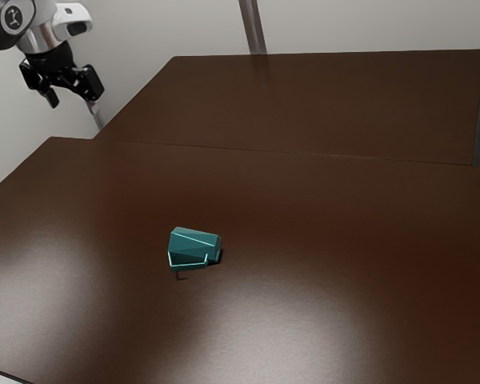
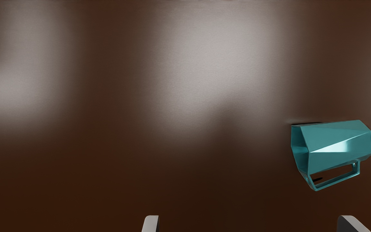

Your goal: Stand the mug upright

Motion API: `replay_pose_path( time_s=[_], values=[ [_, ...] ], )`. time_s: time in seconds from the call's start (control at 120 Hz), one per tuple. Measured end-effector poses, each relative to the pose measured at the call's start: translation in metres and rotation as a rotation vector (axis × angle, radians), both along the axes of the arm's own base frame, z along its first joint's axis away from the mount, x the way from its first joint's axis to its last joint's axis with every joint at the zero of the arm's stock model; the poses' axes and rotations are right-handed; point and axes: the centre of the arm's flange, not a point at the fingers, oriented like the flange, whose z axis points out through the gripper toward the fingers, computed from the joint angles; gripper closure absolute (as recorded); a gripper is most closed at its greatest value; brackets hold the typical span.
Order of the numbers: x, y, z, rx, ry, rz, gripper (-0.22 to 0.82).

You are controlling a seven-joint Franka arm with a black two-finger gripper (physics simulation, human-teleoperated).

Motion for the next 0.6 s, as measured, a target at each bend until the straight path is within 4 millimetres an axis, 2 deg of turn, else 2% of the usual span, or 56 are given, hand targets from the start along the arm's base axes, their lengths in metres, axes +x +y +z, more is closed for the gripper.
replay_pose_path(
  time_s=[0.25, 0.367, 0.408, 0.508, 0.6],
  values=[
    [0.003, -0.001, -0.005, -0.007, -0.002, -0.017, 0.0],
    [0.007, -0.003, -0.02, -0.028, 0.02, -0.024, 0.0],
    [0.01, -0.004, -0.034, -0.055, 0.043, -0.024, 0.0],
    [0.017, 0.003, -0.088, -0.153, 0.123, 0.005, 0.0],
    [0.012, 0.011, -0.137, -0.305, 0.186, 0.062, 0.0]
  ],
)
